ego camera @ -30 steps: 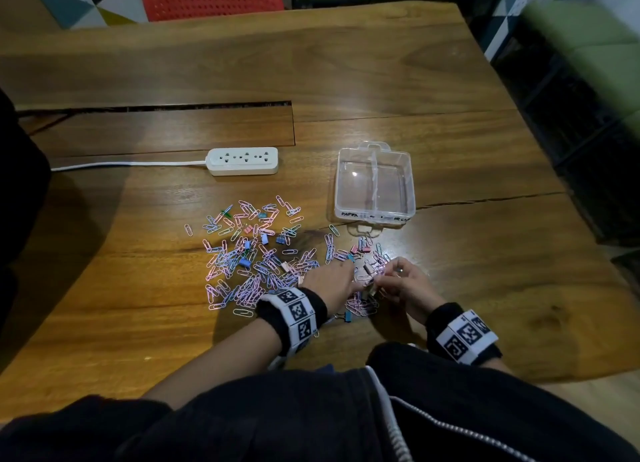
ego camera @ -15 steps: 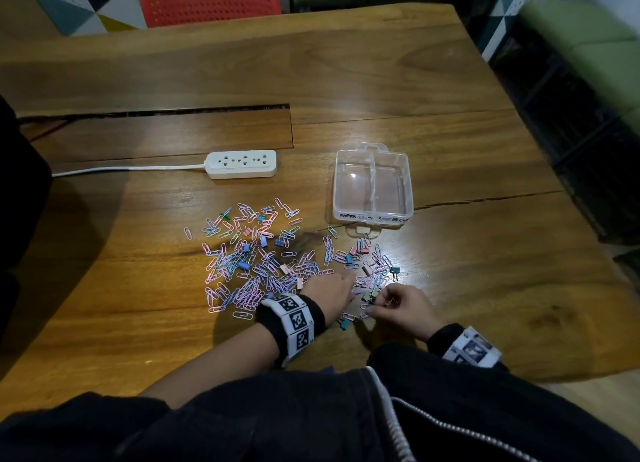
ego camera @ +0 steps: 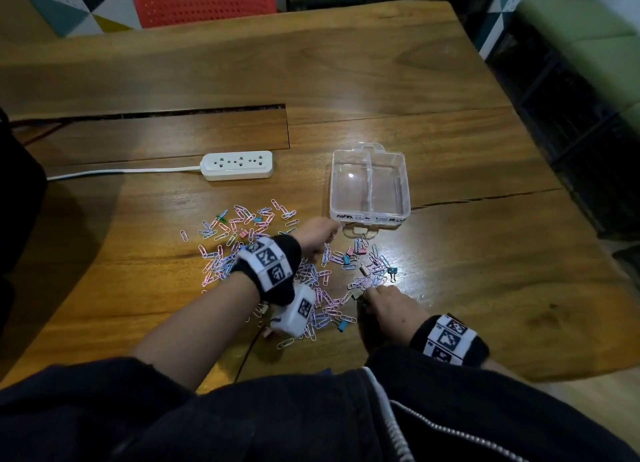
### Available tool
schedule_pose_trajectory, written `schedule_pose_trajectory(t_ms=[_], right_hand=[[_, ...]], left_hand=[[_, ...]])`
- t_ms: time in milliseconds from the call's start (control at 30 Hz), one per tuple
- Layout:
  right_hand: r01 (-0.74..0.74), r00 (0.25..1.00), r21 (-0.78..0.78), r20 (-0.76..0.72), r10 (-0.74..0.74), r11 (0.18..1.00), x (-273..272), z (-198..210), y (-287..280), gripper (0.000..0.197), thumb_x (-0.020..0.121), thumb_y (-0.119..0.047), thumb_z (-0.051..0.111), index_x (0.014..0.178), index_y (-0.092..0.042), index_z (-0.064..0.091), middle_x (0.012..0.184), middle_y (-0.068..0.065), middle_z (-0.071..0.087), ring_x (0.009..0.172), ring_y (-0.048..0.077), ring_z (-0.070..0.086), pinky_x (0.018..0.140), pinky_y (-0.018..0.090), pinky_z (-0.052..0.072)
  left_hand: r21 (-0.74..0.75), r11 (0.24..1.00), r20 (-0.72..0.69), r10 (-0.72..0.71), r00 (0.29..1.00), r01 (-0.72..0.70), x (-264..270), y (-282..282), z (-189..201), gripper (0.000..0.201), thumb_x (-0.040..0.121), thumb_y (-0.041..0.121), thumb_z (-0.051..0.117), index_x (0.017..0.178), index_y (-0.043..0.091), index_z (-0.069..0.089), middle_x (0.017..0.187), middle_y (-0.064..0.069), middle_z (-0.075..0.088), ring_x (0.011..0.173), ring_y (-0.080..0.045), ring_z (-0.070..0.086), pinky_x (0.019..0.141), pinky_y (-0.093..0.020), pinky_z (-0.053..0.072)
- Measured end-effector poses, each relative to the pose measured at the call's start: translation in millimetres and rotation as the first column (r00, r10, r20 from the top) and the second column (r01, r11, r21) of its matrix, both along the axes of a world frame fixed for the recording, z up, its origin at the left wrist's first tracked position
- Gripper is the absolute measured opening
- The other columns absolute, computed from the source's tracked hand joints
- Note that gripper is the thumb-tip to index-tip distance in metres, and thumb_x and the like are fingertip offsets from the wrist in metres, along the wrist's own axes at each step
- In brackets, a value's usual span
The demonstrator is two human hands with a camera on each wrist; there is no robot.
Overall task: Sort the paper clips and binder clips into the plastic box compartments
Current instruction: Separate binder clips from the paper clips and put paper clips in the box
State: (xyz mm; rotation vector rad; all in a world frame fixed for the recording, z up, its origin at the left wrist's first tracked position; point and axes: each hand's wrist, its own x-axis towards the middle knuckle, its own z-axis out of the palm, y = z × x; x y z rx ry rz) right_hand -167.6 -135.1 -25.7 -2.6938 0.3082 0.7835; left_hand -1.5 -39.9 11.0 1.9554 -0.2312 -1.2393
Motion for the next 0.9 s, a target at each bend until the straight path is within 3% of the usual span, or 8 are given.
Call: schedule_pose_trajectory(t_ms=[167,300,433,500,633,733,833,900], right_hand=[[0.042,0.998,0.139,-0.049,-0.035,0.989,4,16,-11,0.021,0.091,-0.011,0.043,0.111,-0.008,0.048,0.114,0.012,0.056,0.099,0.022,0.053,0.083,0.027,0.046],[0.140,0.987,0.330,0.023,-0.156,0.934,40,53,-30,0.012,0.093,-0.018,0.044,0.084,-0.013,0.048,0.077,-0.002,0.049,0.074,0.015,0.047,0.060,0.020,0.034],[0.225,0.947,0.369,0.135,-0.291,0.902,94,65,-51,0.008,0.093,-0.017,0.045,0.088,-0.011,0.047,0.077,0.001,0.048,0.078,0.019,0.048,0.072,0.030,0.042],[0.285,0.920,0.400,0.139,-0.365,0.871,117,68,-56,0.008,0.092,-0.015,0.045,0.086,-0.011,0.048,0.075,0.000,0.047,0.073,0.016,0.047,0.062,0.023,0.041],[0.375,0.879,0.340,0.166,-0.447,0.863,151,62,-60,0.027,0.088,-0.013,0.053,0.064,-0.019,0.042,0.065,-0.003,0.043,0.066,0.014,0.044,0.051,0.020,0.030],[0.438,0.837,0.375,0.160,-0.523,0.817,162,51,-59,0.003,0.085,-0.010,0.057,0.088,-0.009,0.058,0.081,0.002,0.058,0.072,0.016,0.053,0.057,0.021,0.043],[0.420,0.838,0.459,0.134,-0.529,0.783,161,46,-57,0.027,0.087,-0.001,0.051,0.113,-0.001,0.056,0.116,0.014,0.060,0.102,0.024,0.058,0.083,0.030,0.049],[0.387,0.836,0.521,0.150,-0.528,0.761,153,46,-55,0.032,0.088,0.004,0.044,0.119,-0.002,0.053,0.126,0.014,0.056,0.118,0.024,0.052,0.097,0.029,0.041]], left_hand=[[-0.099,0.971,-0.063,0.211,0.975,-0.217,29,-40,20,0.018,0.097,0.021,0.038,0.083,0.016,0.048,0.060,0.003,0.035,0.044,-0.009,0.031,0.031,-0.016,0.030],[-0.152,0.946,-0.048,0.283,0.958,-0.287,44,-65,26,0.011,0.093,0.000,0.041,0.088,0.000,0.051,0.072,-0.005,0.046,0.060,-0.015,0.048,0.053,-0.023,0.049],[-0.152,0.941,-0.063,0.297,0.953,-0.303,48,-74,23,0.019,0.089,-0.004,0.039,0.076,0.006,0.051,0.071,-0.005,0.043,0.059,-0.015,0.042,0.056,-0.024,0.036],[-0.177,0.935,-0.075,0.298,0.952,-0.307,43,-73,27,0.022,0.088,-0.007,0.036,0.087,0.004,0.056,0.081,-0.008,0.050,0.071,-0.017,0.047,0.061,-0.023,0.039],[-0.164,0.971,0.199,0.206,0.958,-0.174,36,-57,28,0.037,0.090,-0.005,0.038,0.124,0.001,0.051,0.129,-0.015,0.052,0.116,-0.026,0.050,0.097,-0.034,0.043],[-0.049,0.995,0.389,0.102,0.916,-0.090,29,-33,22,0.025,0.091,0.002,0.046,0.113,0.003,0.059,0.121,-0.012,0.059,0.107,-0.025,0.057,0.088,-0.029,0.047],[0.125,0.987,0.458,-0.144,0.877,0.097,14,-14,13,0.025,0.091,-0.001,0.045,0.111,0.003,0.060,0.119,-0.008,0.060,0.094,-0.022,0.060,0.077,-0.024,0.049],[0.263,0.914,0.489,-0.401,0.774,0.308,6,-8,3,0.040,0.089,-0.005,0.043,0.126,0.007,0.053,0.132,-0.005,0.053,0.112,-0.025,0.056,0.084,-0.027,0.051]])
